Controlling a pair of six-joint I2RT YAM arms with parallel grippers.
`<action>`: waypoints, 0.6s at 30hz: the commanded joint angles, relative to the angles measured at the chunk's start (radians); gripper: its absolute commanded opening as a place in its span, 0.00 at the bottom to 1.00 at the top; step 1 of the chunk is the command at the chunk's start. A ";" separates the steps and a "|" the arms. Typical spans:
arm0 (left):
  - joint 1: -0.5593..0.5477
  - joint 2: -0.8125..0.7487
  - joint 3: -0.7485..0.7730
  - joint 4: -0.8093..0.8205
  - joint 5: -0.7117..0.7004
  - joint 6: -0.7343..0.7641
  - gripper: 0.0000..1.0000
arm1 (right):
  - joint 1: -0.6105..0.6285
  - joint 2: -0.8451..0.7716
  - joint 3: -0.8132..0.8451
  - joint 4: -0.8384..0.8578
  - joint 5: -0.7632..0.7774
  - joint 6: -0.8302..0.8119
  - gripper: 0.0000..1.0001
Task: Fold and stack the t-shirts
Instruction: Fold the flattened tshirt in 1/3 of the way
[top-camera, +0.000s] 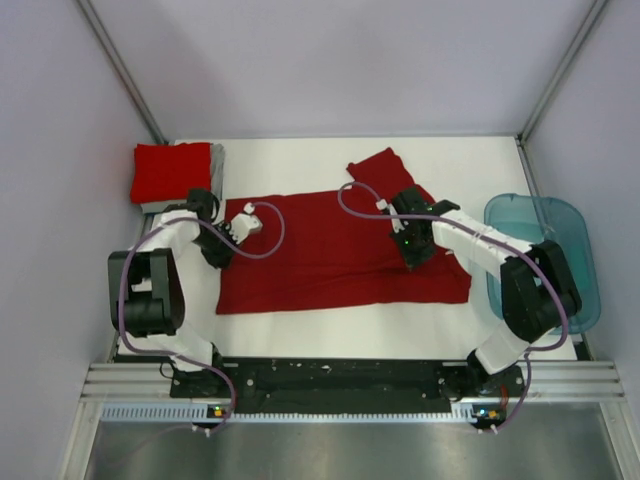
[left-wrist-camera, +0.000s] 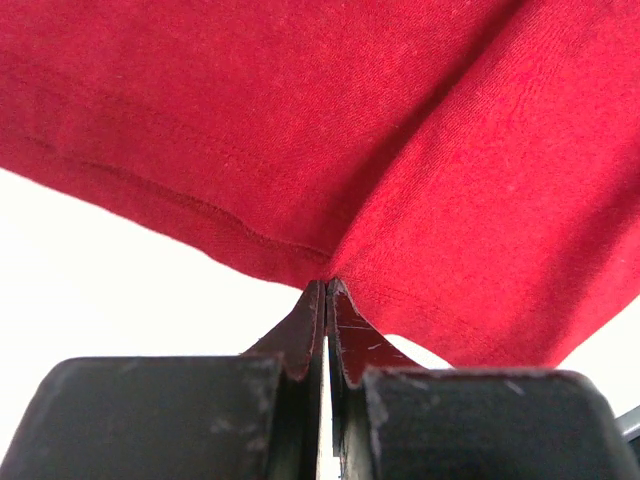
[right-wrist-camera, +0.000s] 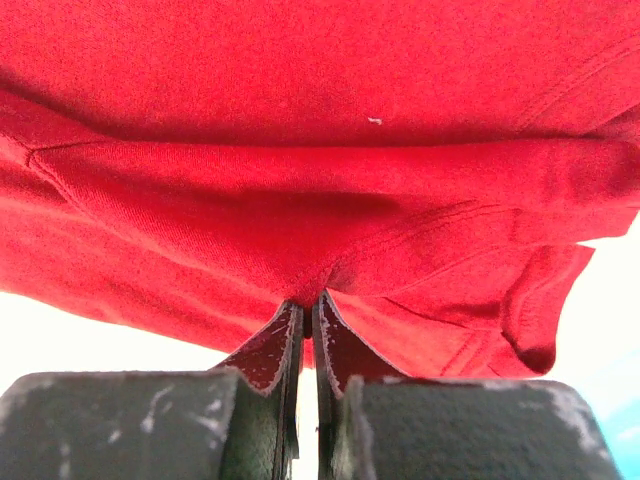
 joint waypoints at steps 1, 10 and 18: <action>0.010 -0.106 0.018 0.038 0.014 -0.052 0.00 | 0.009 -0.009 0.080 -0.036 0.032 -0.062 0.00; 0.024 -0.134 -0.039 0.188 -0.052 -0.153 0.00 | 0.009 0.126 0.240 -0.030 0.069 -0.164 0.00; 0.024 -0.098 -0.063 0.214 -0.037 -0.181 0.00 | 0.034 0.260 0.349 0.044 0.098 -0.265 0.01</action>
